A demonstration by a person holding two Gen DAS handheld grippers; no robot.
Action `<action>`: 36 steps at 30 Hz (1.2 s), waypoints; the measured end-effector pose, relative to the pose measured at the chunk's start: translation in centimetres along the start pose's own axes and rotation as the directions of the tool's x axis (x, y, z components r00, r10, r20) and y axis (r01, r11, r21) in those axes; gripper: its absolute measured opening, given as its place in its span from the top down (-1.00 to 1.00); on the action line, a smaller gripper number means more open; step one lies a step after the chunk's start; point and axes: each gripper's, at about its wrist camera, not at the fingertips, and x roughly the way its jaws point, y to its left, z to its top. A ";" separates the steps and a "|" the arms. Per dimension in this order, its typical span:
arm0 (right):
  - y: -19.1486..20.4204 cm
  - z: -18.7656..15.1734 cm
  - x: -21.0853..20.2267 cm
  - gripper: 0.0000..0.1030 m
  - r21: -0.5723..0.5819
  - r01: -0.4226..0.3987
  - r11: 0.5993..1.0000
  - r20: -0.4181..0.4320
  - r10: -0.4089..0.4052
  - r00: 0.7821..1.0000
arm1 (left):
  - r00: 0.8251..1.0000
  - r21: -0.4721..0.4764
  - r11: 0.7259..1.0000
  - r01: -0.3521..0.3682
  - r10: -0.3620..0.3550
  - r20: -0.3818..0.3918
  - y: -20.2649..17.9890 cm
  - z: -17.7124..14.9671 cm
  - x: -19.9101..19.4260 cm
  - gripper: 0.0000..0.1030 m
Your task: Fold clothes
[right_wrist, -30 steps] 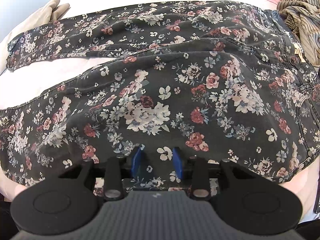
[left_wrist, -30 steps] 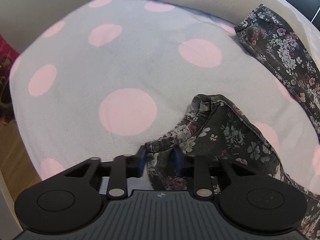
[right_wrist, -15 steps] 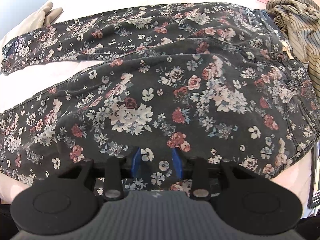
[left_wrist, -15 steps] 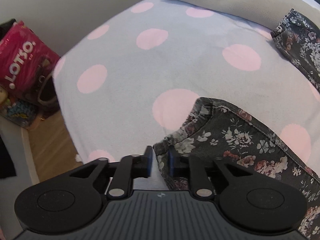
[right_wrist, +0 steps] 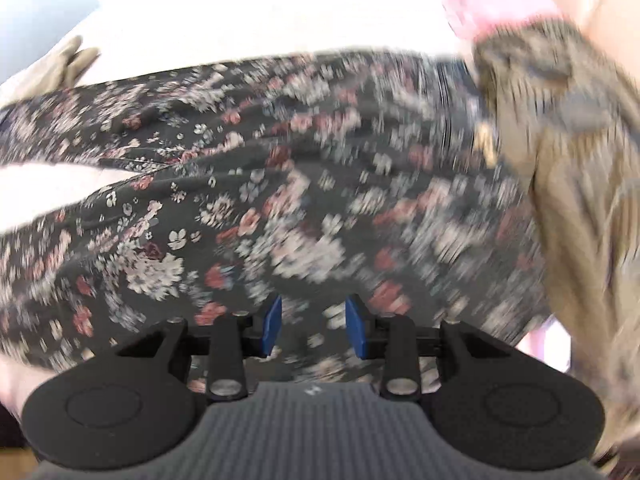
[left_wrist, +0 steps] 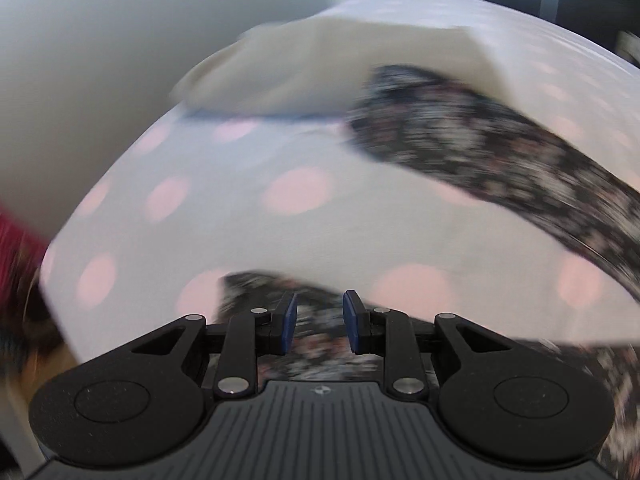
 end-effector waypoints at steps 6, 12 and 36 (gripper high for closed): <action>-0.8 -0.4 -1.6 0.24 -0.414 0.036 0.909 0.081 -0.002 0.997 | 0.982 0.239 0.954 0.182 -0.187 -0.002 -5.9 -0.7 -3.0 0.55; -0.7 -4.4 -0.6 0.23 -0.748 0.046 0.663 0.028 -0.038 0.999 | 0.934 0.544 0.778 0.314 -0.355 -0.033 -10.6 -3.4 -6.4 0.55; -3.6 -11.1 2.8 0.22 -0.979 0.111 0.170 0.082 -0.170 0.982 | 0.982 0.996 -0.043 0.076 -0.169 -0.082 -9.6 -19.2 -4.9 0.49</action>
